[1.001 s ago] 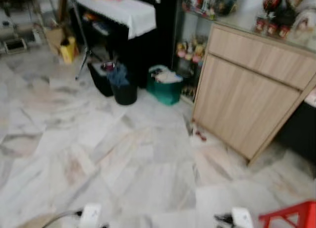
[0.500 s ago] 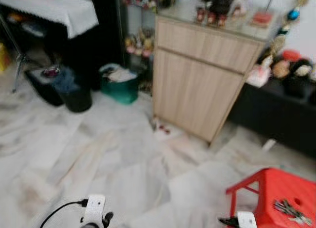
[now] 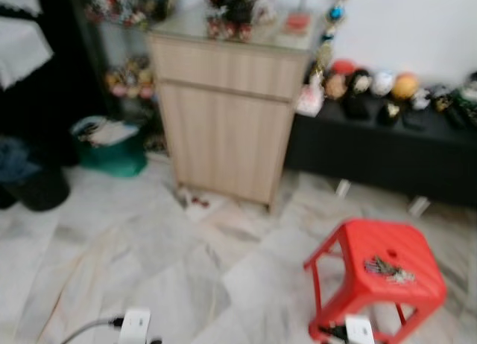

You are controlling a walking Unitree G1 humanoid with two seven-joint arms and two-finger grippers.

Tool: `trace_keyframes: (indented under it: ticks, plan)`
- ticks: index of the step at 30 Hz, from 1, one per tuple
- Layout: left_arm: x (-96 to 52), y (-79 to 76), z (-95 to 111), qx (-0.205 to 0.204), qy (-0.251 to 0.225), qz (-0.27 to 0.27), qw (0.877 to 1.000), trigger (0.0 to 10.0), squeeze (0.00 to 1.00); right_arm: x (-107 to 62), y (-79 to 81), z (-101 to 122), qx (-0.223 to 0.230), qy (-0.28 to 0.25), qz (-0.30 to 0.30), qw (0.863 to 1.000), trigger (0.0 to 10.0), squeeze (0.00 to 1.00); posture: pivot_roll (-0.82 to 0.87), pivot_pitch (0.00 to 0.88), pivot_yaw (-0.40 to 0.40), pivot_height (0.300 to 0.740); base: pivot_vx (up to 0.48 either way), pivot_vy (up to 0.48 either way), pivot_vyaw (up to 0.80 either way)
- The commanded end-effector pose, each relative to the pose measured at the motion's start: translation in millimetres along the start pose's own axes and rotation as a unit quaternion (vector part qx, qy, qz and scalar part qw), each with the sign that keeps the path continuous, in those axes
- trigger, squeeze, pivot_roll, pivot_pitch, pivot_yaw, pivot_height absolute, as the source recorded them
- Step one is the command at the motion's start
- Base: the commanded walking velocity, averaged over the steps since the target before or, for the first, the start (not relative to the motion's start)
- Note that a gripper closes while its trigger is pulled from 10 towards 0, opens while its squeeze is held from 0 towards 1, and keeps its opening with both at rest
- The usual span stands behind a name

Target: Hang keys on a hook

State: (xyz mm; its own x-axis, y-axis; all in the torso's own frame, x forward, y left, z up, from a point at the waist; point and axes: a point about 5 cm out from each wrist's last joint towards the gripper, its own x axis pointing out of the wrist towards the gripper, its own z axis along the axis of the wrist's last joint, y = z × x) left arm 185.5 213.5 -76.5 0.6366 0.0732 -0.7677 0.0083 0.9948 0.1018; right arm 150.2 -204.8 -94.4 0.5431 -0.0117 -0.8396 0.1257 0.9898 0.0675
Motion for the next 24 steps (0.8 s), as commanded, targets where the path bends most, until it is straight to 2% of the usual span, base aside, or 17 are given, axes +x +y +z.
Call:
trace_keyframes:
  ticks: [1, 8, 14, 18, 24]
  plan:
    - [-1.8, 2.5, -7, 0.009, 0.011, -0.001, 1.0, 10.0, 0.0, -0.4, -2.8, 1, 0.006, -0.005, -0.001, 1.0, 10.0, 0.0, 0.02, 0.0, -0.004, 0.74, 0.0, 0.0, -0.76]
    - [-2.0, 1.6, -8, 0.011, 0.014, -0.001, 1.0, 10.0, 0.0, -1.7, -8.3, 0, 0.01, -0.003, -0.005, 1.0, 10.0, 0.0, 0.02, 0.002, 0.002, 0.74, 0.0, 0.0, -0.76]
    - [-2.0, 2.7, -8, 0.015, 0.014, 0.0, 1.0, 10.0, 0.0, 1.9, 7.6, 3, 0.008, -0.004, 0.008, 1.0, 10.0, 0.0, 0.03, 0.001, -0.002, 0.74, 0.0, 0.0, -0.76]
    - [-2.2, 1.3, -9, 0.013, 0.014, 0.0, 1.0, 10.0, 0.0, 3.0, 9.7, 7, 0.007, -0.005, 0.01, 1.0, 10.0, 0.0, 0.03, 0.0, -0.01, 0.74, 0.0, 0.0, -0.75]
    - [-2.2, 1.2, -9, 0.007, 0.011, 0.004, 1.0, 10.0, 0.0, 3.7, 10.9, 12, 0.006, -0.017, 0.015, 1.0, 10.0, 0.0, 0.04, 0.0, -0.021, 0.74, 0.0, 0.0, 0.0]
